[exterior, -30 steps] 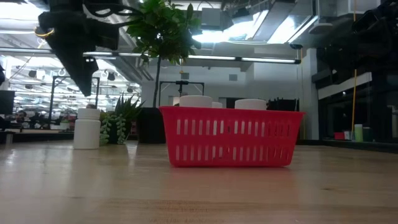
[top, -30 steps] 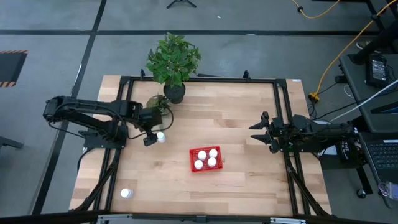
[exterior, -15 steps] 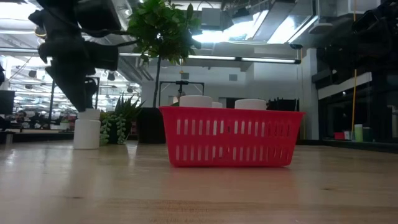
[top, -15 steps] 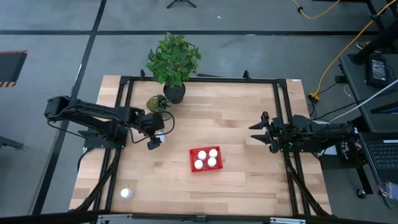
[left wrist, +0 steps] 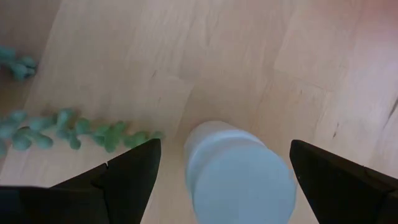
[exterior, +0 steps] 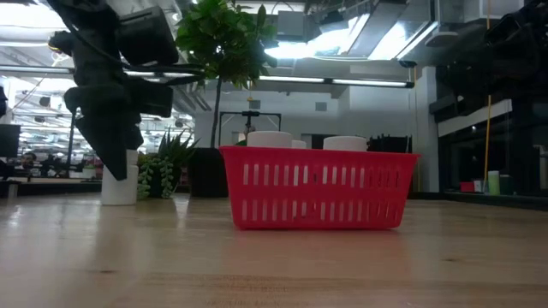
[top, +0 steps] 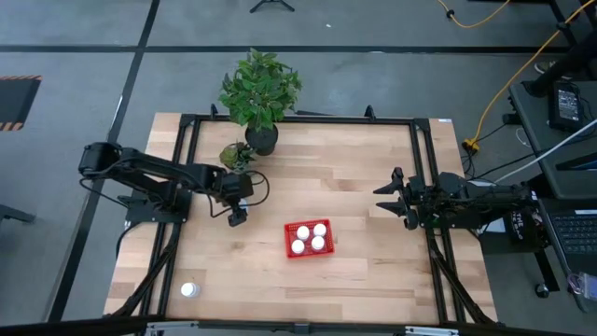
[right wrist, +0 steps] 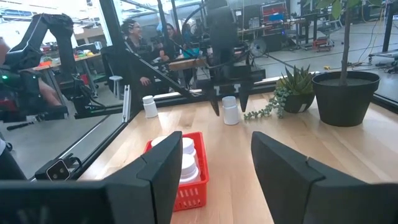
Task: Pick and place pill bottles into a basket
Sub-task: Put the white pill bottles into the red bin
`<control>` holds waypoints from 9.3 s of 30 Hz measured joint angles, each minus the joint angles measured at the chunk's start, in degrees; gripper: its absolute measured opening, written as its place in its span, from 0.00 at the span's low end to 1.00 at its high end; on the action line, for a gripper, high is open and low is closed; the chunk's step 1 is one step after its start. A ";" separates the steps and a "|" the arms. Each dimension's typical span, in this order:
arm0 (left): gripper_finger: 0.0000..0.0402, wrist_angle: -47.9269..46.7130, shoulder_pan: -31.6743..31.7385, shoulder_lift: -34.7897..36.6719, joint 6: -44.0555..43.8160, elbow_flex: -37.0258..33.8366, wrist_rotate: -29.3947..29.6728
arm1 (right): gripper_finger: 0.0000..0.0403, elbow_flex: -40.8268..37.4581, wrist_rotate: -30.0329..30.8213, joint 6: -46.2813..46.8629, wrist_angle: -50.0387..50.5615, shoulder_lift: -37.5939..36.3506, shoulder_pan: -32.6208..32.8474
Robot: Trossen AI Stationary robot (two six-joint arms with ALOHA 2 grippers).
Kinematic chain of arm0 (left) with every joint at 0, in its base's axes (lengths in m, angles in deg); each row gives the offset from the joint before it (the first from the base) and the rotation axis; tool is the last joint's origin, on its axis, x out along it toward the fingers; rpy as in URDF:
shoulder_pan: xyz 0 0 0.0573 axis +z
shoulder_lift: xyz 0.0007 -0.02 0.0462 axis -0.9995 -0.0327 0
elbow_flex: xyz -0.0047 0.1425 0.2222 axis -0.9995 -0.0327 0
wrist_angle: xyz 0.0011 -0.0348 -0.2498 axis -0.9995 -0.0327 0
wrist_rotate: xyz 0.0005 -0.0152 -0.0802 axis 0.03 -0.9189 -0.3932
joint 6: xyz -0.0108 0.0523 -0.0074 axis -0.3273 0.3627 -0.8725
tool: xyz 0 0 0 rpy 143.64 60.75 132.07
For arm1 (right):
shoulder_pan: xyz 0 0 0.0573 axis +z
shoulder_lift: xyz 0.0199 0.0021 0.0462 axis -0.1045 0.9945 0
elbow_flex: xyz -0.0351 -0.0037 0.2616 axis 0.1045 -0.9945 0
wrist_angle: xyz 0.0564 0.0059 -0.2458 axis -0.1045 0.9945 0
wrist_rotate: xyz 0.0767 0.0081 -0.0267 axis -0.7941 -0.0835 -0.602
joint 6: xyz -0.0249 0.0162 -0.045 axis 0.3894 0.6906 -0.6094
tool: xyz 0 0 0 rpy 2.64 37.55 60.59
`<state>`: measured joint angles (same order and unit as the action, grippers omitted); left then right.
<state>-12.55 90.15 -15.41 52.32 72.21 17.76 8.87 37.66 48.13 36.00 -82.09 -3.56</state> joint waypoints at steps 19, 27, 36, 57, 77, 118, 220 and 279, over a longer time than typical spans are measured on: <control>0.42 0.19 -0.12 -0.33 -0.83 0.26 -1.59 | 0.48 0.00 0.00 -0.01 0.00 0.00 -0.02; 0.42 -0.28 -2.36 0.95 2.86 6.72 -5.89 | 0.48 0.00 0.00 -0.01 0.00 0.00 -0.01; 0.42 -5.49 -4.40 1.09 12.09 15.50 -6.45 | 0.48 0.00 0.00 -0.01 0.00 0.02 0.00; 0.42 -2.17 -5.42 -11.93 11.30 33.10 -11.01 | 0.48 0.00 0.00 -0.07 0.00 0.02 -0.01; 0.42 -2.08 -9.16 -24.09 9.25 39.98 -8.70 | 0.48 0.00 0.00 0.00 0.00 0.02 -0.02; 0.42 -2.98 -9.05 -30.79 13.25 39.91 -8.46 | 0.48 0.00 -0.02 0.00 0.00 0.00 0.00; 0.61 -24.05 -80.73 -4.07 -71.27 24.39 21.66 | 0.48 0.00 -0.01 -0.04 -0.02 0.02 0.00; 0.72 -2.84 -77.66 -16.35 -68.32 14.36 16.52 | 0.48 0.00 -0.01 0.00 0.00 0.00 0.00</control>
<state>-15.39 12.49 -31.76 -16.01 86.57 34.28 8.87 37.65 48.13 36.00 -82.09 -3.56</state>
